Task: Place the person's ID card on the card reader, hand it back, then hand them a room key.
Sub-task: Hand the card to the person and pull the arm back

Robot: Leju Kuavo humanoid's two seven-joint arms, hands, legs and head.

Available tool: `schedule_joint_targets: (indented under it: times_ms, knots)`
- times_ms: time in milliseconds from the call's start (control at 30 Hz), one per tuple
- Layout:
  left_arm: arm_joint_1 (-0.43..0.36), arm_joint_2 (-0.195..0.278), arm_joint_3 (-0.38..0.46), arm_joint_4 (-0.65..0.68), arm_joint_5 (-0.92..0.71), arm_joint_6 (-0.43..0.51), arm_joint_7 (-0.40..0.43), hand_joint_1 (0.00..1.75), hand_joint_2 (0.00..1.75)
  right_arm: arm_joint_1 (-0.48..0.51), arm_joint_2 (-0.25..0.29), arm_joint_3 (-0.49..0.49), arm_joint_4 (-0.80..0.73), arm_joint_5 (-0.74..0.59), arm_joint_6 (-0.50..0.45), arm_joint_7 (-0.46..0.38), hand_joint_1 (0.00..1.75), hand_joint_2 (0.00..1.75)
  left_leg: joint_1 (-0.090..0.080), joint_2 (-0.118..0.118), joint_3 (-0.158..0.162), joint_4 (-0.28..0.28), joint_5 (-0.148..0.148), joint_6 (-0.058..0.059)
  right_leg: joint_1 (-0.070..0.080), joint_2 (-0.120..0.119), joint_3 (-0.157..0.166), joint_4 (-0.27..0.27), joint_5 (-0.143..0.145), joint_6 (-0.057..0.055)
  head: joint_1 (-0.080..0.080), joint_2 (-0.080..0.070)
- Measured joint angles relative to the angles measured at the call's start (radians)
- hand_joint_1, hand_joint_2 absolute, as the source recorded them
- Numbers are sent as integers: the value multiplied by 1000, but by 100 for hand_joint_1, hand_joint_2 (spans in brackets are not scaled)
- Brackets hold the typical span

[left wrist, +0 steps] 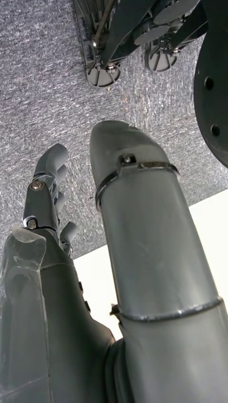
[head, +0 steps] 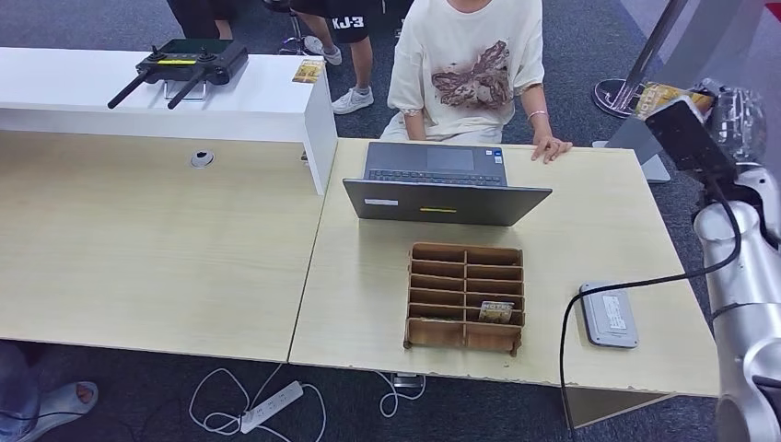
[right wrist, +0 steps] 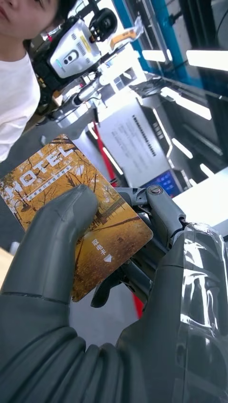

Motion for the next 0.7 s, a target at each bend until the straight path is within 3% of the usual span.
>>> schedule_joint_targets:
  times_ms: [267, 433, 700]
  knots:
    - [0, 0, -9, 0, -3, -3, 2, 0, 0, -115, 83, 156, 17, 272, -64, 114, 175, 175, 0, 0, 0, 0, 1, -1, 0, 0, -1, 1, 0, 0, 0, 0]
    - [0, 0, -16, 0, -8, -5, 4, 0, 0, -184, 126, 207, 55, 354, -60, 132, 175, 175, 0, -1, -1, 0, 1, -1, 0, -1, -1, 1, 0, 0, 0, 0]
    - [-8, 8, -30, 0, -43, -21, 17, 0, 0, -336, 206, 323, 213, 569, 65, 213, 175, 175, 0, 0, -1, 0, 1, -2, 0, 0, -2, 1, 0, 0, 0, 0]
